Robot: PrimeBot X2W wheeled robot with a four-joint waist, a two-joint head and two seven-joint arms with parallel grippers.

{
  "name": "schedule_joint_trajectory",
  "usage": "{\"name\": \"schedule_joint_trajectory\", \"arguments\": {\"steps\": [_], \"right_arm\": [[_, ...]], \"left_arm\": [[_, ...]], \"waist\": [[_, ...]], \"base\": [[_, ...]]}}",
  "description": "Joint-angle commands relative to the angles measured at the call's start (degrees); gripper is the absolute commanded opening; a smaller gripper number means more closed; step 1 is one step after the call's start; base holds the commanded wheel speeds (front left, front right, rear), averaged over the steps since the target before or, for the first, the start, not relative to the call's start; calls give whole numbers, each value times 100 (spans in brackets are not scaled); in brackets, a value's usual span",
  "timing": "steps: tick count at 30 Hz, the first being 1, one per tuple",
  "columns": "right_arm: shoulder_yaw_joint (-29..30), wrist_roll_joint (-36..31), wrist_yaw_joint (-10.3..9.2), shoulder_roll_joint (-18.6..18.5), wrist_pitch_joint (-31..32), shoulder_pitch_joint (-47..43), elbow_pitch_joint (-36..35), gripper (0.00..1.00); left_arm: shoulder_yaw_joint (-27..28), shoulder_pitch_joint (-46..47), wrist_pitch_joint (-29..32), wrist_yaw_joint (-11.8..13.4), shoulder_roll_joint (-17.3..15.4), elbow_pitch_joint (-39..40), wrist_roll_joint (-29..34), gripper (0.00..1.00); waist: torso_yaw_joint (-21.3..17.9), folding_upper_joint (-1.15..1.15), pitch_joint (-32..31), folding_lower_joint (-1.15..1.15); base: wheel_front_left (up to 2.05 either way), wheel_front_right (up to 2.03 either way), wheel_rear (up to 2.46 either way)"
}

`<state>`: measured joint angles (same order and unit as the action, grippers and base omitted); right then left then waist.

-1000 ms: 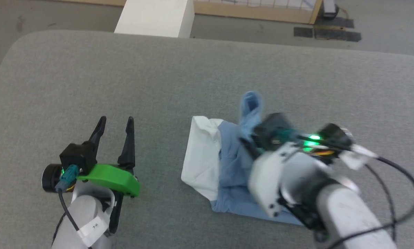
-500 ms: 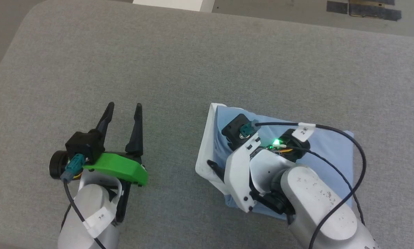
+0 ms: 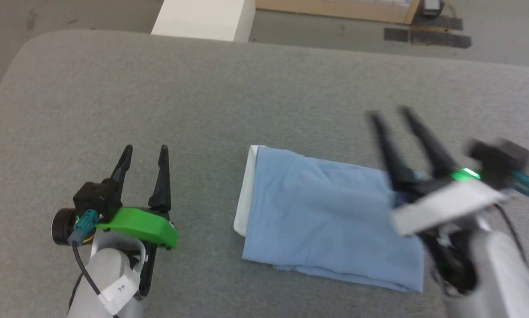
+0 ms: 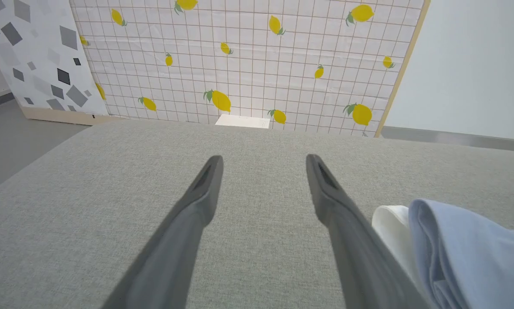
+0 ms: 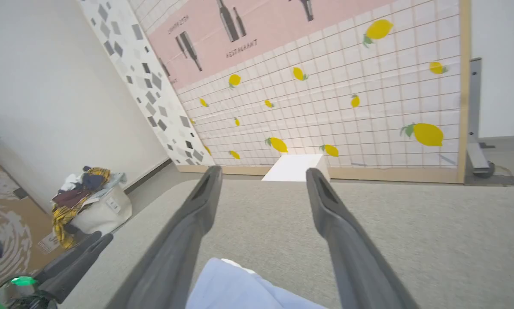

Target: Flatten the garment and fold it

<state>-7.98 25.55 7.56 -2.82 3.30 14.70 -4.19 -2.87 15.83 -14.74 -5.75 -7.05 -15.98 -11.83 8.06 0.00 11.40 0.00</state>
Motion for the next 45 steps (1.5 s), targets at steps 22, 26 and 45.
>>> {"name": "schedule_joint_trajectory", "arguments": {"steps": [22,26,45], "right_arm": [[988,931,-8,-6,1173,-1037,1971,100],[856,1092,-8,-6,1585,-825,2402,100],[-312,-2596,-8,-961,3303,354,1299,0]], "left_arm": [[-16,-142,-26,-78,51,18,93,100],[-33,-155,-26,-89,70,-11,95,100],[138,-234,-26,-70,44,127,104,100]], "waist": [[-206,0,-191,0],[-148,0,-198,0],[-847,0,101,0]], "base": [[0,0,0],[0,0,0],[0,0,0]]}}
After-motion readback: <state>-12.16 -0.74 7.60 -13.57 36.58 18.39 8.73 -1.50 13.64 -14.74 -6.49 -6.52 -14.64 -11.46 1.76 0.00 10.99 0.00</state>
